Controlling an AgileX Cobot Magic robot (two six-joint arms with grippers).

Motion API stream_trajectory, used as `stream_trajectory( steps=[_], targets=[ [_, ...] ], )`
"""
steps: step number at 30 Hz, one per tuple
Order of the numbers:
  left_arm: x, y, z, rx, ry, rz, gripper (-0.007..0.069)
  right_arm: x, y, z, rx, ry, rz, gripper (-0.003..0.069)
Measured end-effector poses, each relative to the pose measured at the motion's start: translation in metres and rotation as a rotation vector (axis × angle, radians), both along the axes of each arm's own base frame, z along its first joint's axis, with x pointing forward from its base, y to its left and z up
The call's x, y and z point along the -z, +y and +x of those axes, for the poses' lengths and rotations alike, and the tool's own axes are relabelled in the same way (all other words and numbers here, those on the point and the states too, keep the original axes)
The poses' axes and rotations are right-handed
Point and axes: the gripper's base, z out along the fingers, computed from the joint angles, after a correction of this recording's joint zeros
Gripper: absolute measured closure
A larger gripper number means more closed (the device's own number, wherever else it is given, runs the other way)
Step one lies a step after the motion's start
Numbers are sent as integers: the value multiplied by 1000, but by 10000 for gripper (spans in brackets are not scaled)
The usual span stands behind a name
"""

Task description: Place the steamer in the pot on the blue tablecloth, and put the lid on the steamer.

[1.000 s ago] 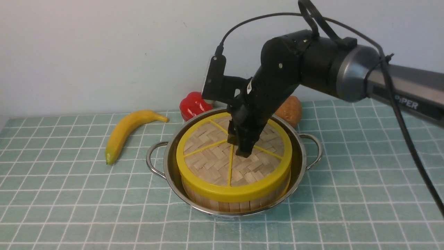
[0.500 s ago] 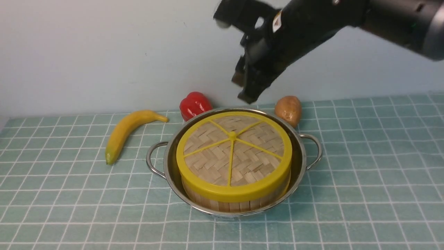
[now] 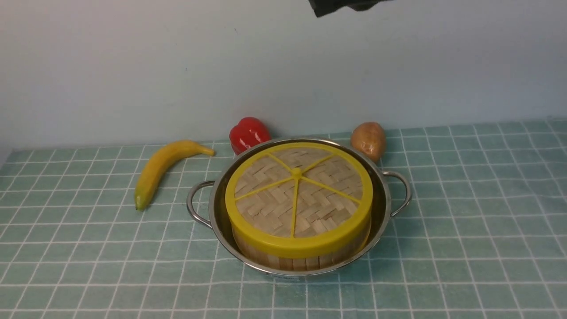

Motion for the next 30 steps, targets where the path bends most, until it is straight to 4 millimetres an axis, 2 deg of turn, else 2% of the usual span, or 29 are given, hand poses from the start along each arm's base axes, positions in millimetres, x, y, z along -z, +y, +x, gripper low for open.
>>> stream_trajectory(
  steps=[5,7,9,10,11,14,15,16,18,20,21,23,24,27,29,30],
  targets=[
    [0,0,0,0,0,0,382,5,-9,-6,15,-16,-59,652],
    [0,0,0,0,0,0,382,16,-27,-24,43,-2,-116,645],
    [0,0,0,0,0,0,382,23,-53,-50,93,3,-123,634],
    [0,0,0,0,0,0,382,30,-55,-52,98,16,-131,632],
    [0,0,0,0,0,0,382,35,-67,-62,127,24,-122,628],
    [0,0,0,0,0,0,382,54,-112,-102,247,34,-36,614],
    [0,0,0,0,0,0,382,69,-130,-117,307,34,6,607],
    [0,0,0,0,0,0,382,75,-146,-133,364,6,63,602],
    [0,0,0,0,0,0,382,95,-168,-157,447,-51,135,593],
    [0,0,0,0,0,0,382,107,-183,-178,506,-142,201,585],
    [0,0,0,0,0,0,382,109,-189,-187,530,-184,228,582],
    [0,0,0,0,0,0,382,126,-201,-205,602,-260,263,573],
    [0,0,0,0,0,0,382,128,-201,-207,601,-265,266,573],
    [0,0,0,0,0,0,382,162,-211,-226,686,-337,287,564],
    [0,0,0,0,0,0,382,172,-212,-230,698,-356,293,561],
    [0,0,0,0,0,0,382,192,-213,-233,704,-372,290,557]
  ],
)
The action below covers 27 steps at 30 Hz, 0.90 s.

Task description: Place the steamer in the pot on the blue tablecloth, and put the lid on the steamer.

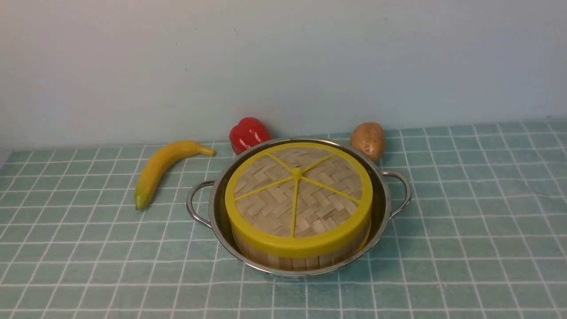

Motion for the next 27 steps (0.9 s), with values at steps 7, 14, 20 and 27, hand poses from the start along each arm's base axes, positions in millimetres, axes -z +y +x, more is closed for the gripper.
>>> stream_trajectory(
  steps=[7,14,20,27],
  targets=[
    [0,0,0,0,0,0,382,68,-1,0,8,50,-55,538],
    [0,0,0,0,0,0,382,81,-2,0,13,134,-71,523],
    [0,0,0,0,0,0,382,82,-2,0,16,135,-89,501],
    [0,0,0,0,0,0,382,82,-2,0,16,135,-89,472]
  ],
)
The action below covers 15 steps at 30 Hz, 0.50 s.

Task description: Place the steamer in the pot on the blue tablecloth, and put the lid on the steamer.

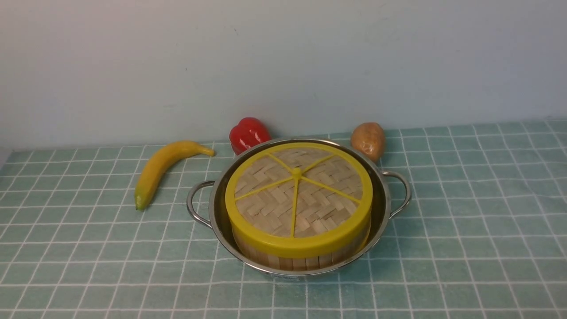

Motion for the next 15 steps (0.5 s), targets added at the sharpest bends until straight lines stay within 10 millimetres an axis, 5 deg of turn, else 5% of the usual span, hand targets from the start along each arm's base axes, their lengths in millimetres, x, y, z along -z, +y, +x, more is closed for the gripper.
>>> stream_trajectory(
  steps=[15],
  targets=[
    [0,0,0,0,0,0,382,0,0,0,0,1,0,422]
  ],
)
